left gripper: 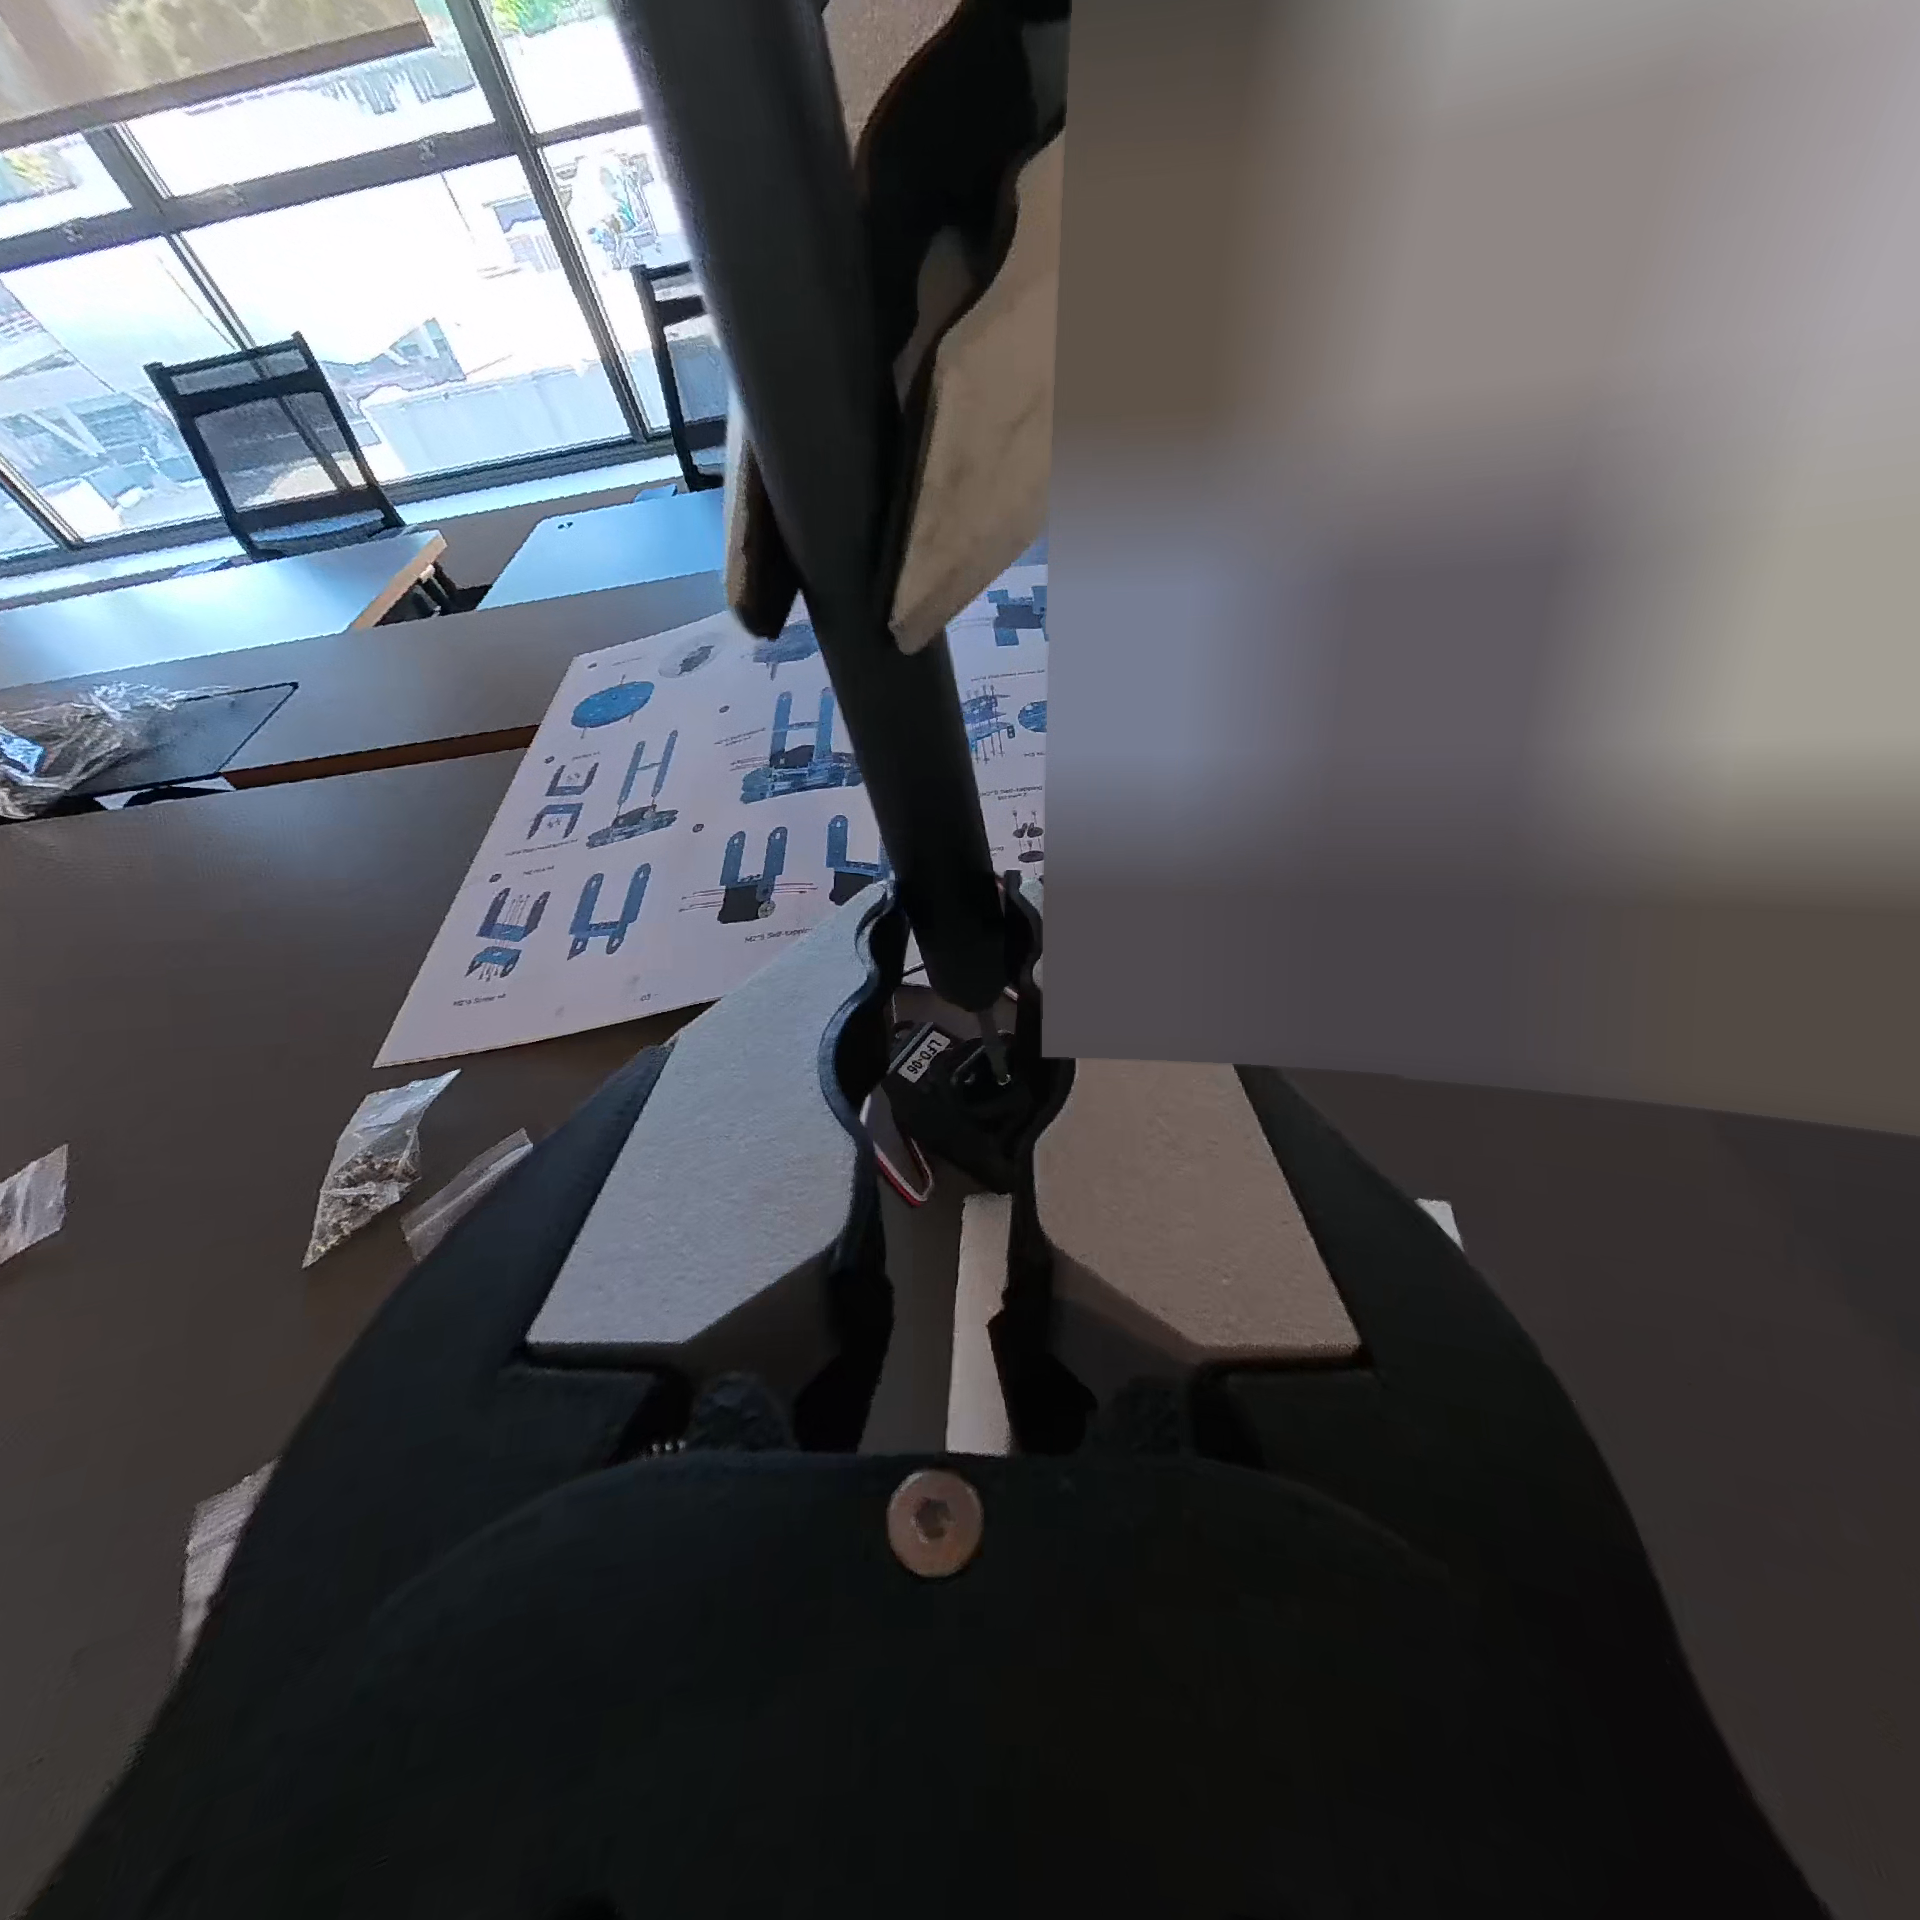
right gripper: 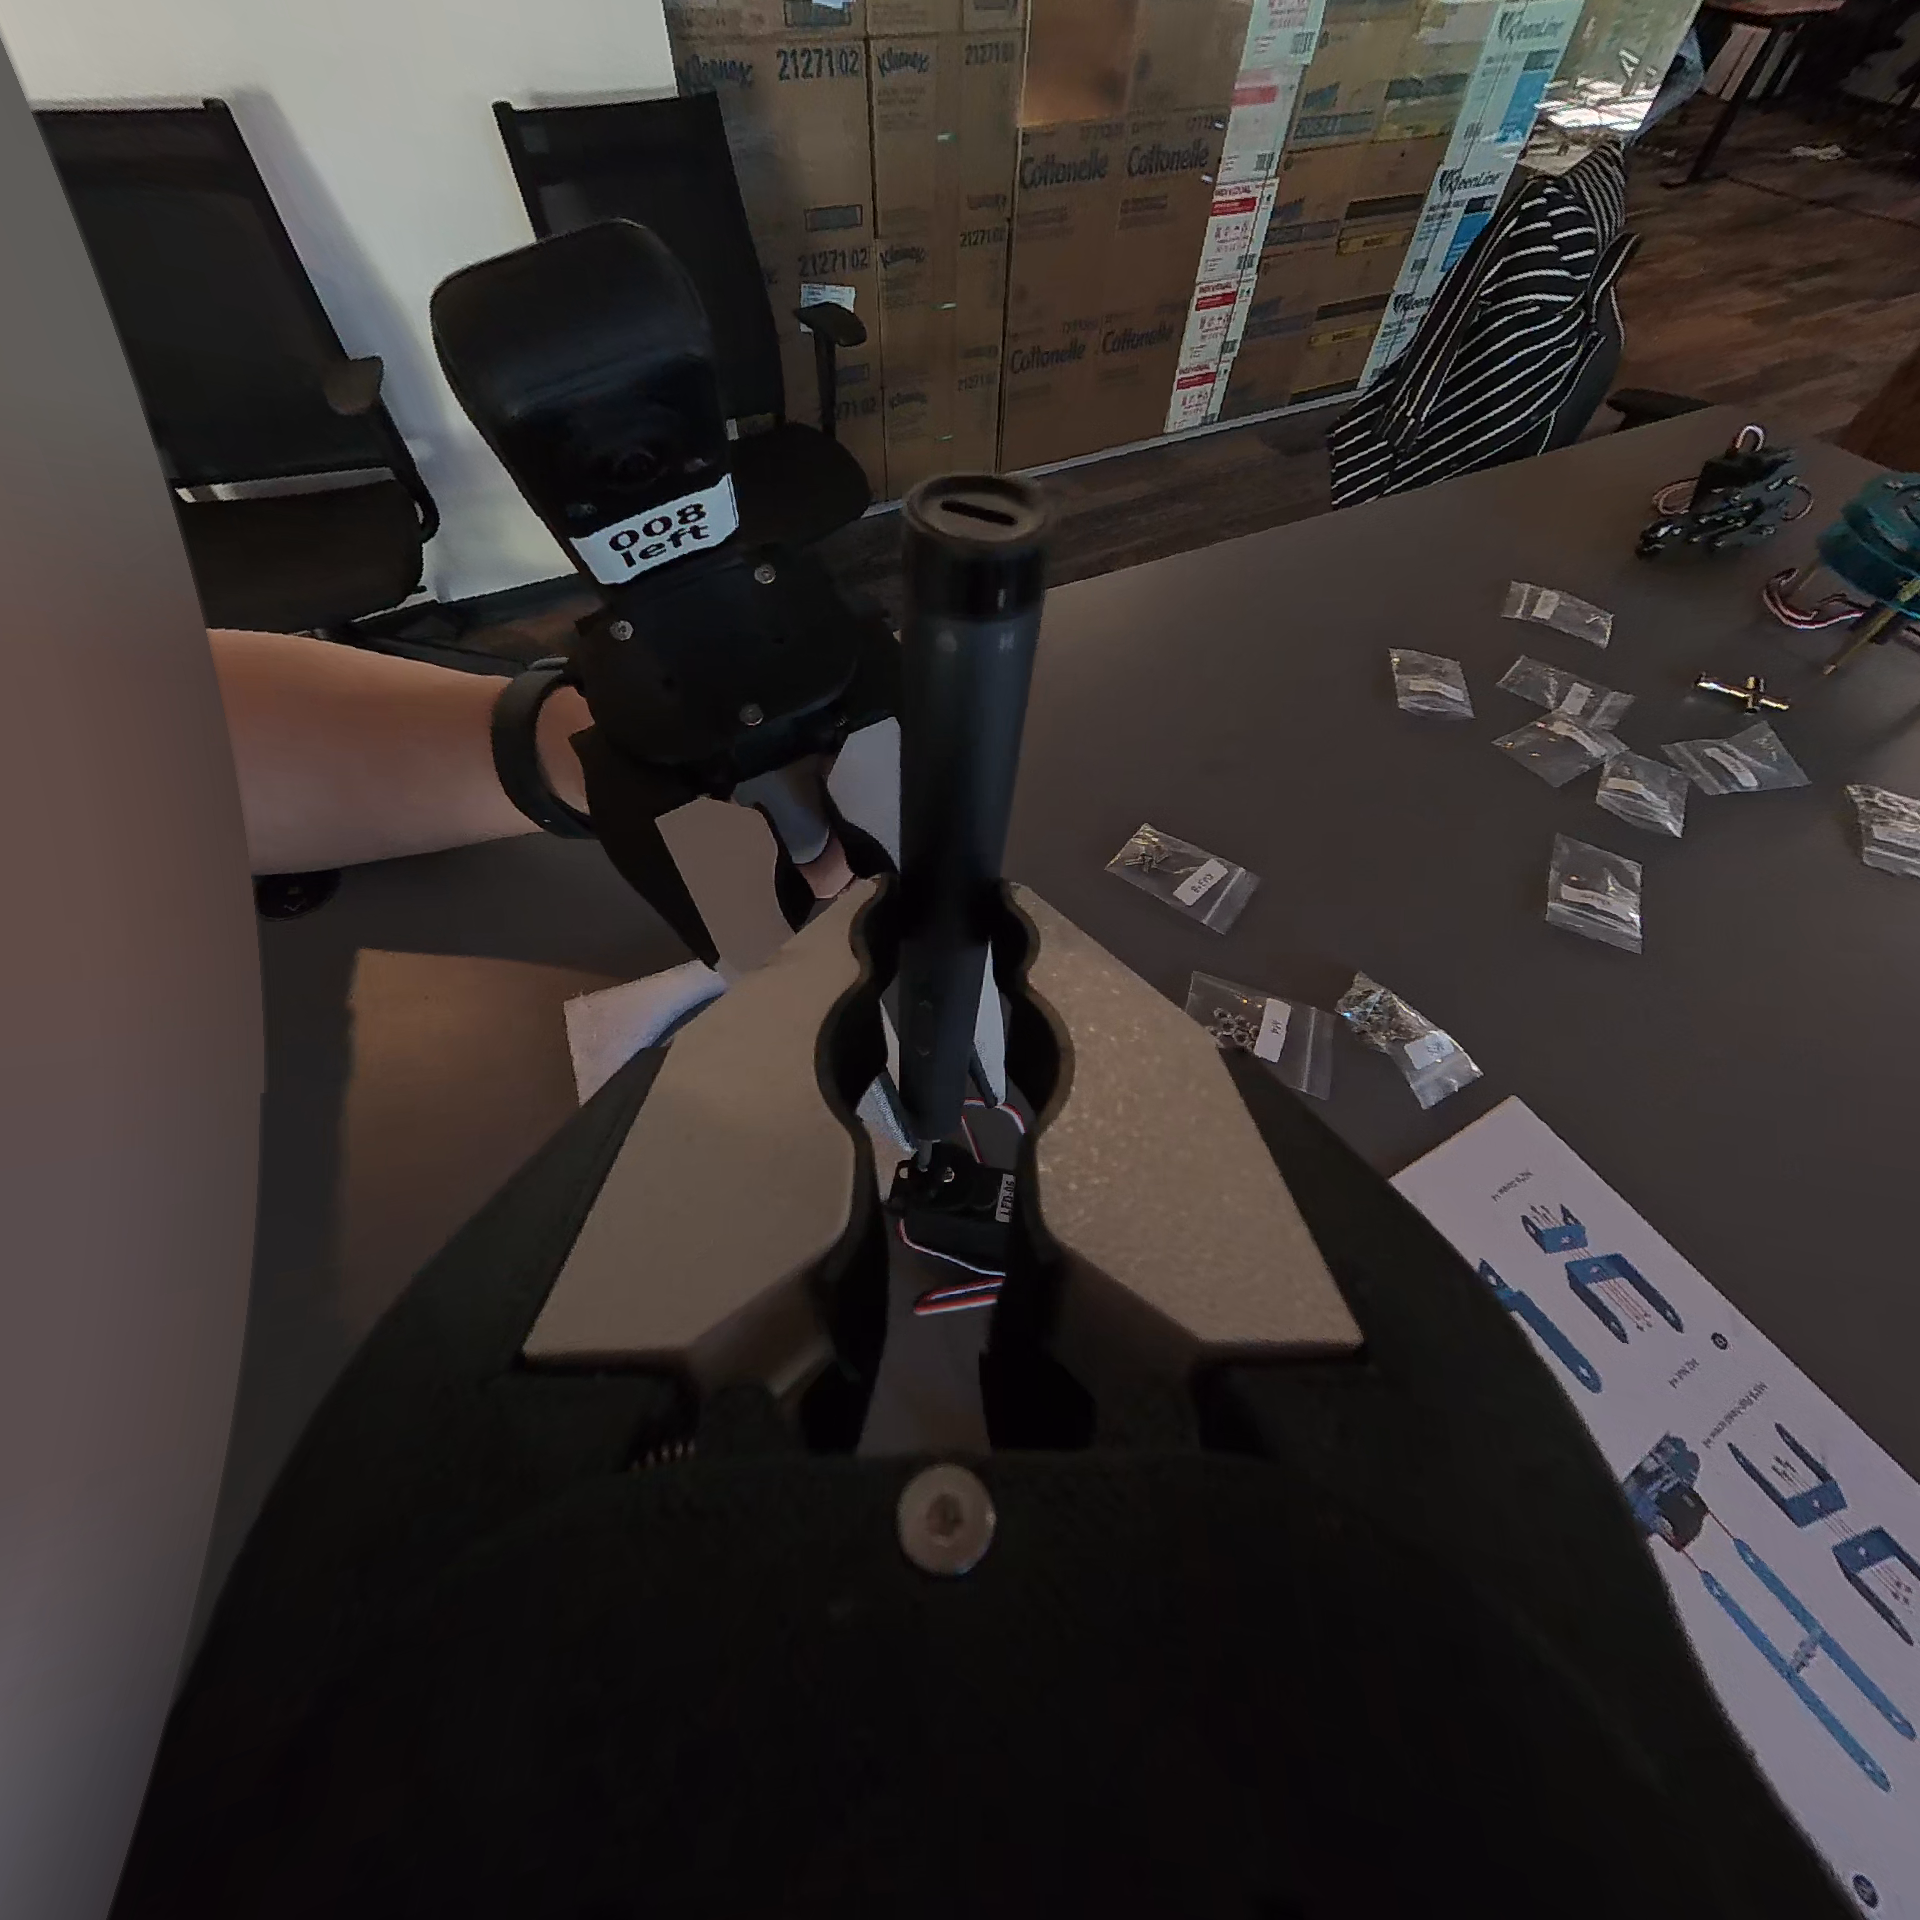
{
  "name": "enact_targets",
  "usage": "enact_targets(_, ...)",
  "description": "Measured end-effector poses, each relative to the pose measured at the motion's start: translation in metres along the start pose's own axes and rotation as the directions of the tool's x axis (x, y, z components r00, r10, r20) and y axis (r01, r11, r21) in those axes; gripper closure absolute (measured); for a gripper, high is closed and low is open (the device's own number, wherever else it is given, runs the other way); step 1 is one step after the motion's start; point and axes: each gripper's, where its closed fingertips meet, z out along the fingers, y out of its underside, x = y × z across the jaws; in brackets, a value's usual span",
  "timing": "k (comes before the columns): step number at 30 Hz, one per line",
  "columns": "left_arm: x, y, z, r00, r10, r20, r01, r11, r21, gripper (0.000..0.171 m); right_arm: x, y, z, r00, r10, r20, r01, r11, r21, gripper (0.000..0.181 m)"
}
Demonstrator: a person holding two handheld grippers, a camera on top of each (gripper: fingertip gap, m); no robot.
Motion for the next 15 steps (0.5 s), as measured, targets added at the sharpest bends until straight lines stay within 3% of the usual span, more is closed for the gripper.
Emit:
enact_targets(1,0.000,0.000,0.000,1.000,-0.009,-0.003,0.009,1.000,0.004,0.156,0.000,0.000,0.000,1.000,0.009,0.010,-0.009,1.000,0.002,0.166)
enact_targets(9,0.001,0.000,-0.001,0.999,-0.037,-0.022,0.038,0.999,0.020,0.156,-0.011,-0.010,-0.006,0.983,0.016,0.185,-0.021,0.999,0.026,0.161)
enact_targets(15,-0.003,0.001,-0.002,0.996,-0.087,-0.034,0.089,0.995,0.049,0.156,0.000,-0.024,-0.014,0.986,-0.050,0.160,0.052,0.999,-0.006,0.162)
